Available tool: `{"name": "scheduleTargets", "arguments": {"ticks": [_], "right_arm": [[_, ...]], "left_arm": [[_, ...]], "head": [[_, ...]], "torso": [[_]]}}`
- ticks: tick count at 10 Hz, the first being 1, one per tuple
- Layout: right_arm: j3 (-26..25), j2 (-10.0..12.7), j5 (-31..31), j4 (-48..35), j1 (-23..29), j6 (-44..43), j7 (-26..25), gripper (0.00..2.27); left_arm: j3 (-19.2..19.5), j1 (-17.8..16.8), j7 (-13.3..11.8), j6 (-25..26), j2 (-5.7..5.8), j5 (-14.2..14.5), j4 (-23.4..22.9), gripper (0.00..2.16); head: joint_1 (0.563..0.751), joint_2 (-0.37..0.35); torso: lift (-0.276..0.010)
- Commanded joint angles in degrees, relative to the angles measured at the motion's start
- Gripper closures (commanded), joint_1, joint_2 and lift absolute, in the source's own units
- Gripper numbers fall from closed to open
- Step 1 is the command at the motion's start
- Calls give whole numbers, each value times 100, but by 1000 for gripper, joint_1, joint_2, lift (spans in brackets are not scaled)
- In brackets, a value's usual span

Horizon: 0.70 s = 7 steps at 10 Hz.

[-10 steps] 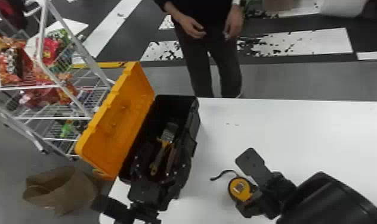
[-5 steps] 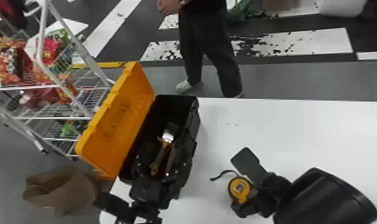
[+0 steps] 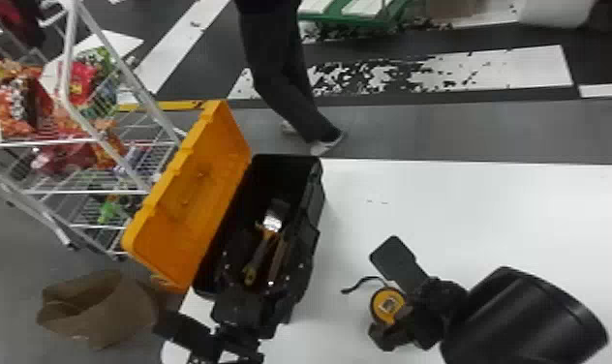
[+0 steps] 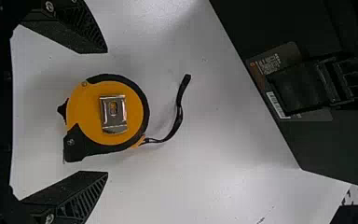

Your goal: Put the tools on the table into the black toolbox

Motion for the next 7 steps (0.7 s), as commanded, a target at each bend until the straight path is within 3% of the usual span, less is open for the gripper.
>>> {"name": "scheduleTargets", "arguments": {"ticks": [1, 7], "right_arm": [[17, 14, -28, 130, -78, 0, -27, 80], [44, 14, -160, 675, -368, -211, -27, 103]], "left_arm": [[-8, 0, 0, -1, 15, 0, -1, 56], [-8, -18, 35, -1, 50, 27, 17, 56]], "head": [[695, 350], [695, 350]], "torso": [[-39], [-39]]}}
